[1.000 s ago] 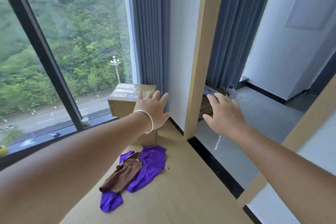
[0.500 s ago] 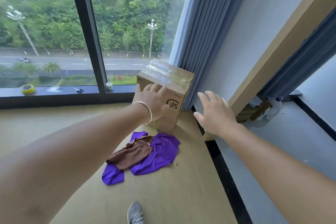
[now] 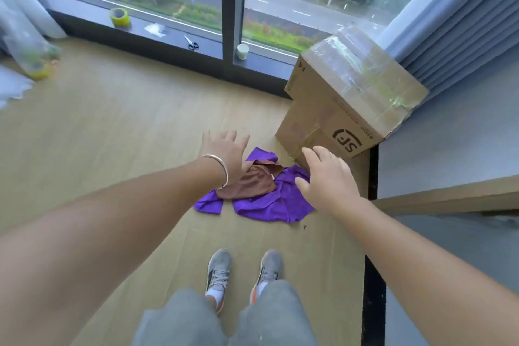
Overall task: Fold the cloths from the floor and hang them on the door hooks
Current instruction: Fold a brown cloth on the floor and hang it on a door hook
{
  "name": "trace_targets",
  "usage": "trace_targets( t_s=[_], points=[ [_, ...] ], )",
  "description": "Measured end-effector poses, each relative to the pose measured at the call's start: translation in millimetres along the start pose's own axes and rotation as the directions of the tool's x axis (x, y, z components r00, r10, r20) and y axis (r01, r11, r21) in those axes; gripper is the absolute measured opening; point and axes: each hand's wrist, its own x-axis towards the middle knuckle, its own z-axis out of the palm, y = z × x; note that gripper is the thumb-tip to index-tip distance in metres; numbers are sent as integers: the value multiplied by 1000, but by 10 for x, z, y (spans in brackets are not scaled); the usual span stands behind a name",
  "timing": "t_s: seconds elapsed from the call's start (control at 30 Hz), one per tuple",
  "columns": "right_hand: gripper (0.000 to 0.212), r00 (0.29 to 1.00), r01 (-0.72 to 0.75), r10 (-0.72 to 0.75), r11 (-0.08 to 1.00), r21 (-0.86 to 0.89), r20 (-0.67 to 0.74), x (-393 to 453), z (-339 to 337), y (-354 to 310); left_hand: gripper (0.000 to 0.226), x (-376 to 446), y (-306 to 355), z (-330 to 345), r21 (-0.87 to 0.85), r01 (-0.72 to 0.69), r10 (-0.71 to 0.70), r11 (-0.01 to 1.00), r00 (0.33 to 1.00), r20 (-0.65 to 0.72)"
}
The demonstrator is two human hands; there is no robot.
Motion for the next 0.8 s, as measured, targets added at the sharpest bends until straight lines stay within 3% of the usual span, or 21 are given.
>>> trace_targets(
  t_s=[0.3, 0.53, 0.8],
  points=[
    [64, 954, 216, -208, 976, -14, 214, 1331, 1021, 230, 70, 531, -178, 1090, -140, 319, -282, 938, 931, 230],
    [62, 905, 348, -302, 930, -113, 300, 2305, 2097, 401, 66, 1132, -118, 2300, -183, 377, -299, 908, 889, 348],
    [69, 852, 442, -371, 888, -127, 371, 3234, 3960, 168, 68, 2020, -370, 4182, -146, 375, -266, 916, 836, 480]
  ],
)
